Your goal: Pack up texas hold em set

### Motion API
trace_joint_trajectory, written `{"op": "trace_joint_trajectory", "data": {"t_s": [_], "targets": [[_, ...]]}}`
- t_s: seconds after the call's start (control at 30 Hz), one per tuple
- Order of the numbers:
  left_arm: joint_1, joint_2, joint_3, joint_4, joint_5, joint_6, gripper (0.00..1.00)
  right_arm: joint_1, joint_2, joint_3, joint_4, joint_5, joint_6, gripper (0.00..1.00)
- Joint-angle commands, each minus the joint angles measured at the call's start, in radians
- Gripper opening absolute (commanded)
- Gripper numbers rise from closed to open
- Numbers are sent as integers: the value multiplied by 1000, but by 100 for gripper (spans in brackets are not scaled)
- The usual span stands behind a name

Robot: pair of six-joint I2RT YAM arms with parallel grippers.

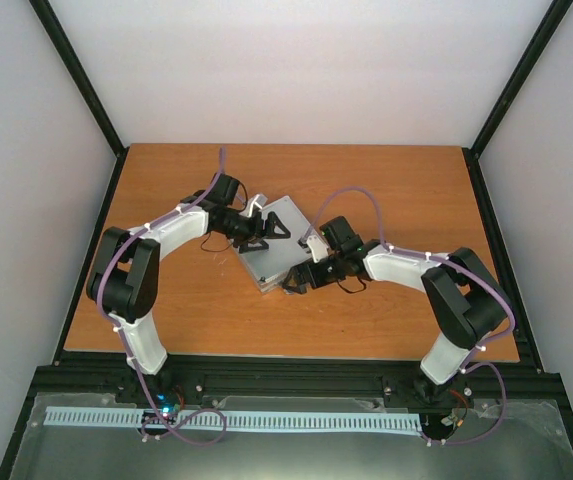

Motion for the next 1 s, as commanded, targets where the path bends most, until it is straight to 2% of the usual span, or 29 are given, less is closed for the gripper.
{"op": "trace_joint_trajectory", "data": {"t_s": [0.0, 0.23, 0.6, 0.97], "targets": [[-8, 46, 2, -54, -22, 33, 100, 14, 24, 35, 36, 93, -16, 100], [-8, 48, -1, -74, -25, 47, 100, 14, 104, 62, 45, 53, -47, 100], [-9, 37, -10, -71, -33, 44, 100, 5, 139, 136, -136, -137, -159, 100], [-7, 42, -16, -60, -45, 29, 100, -133, 230, 238, -231, -417, -187, 100]]}}
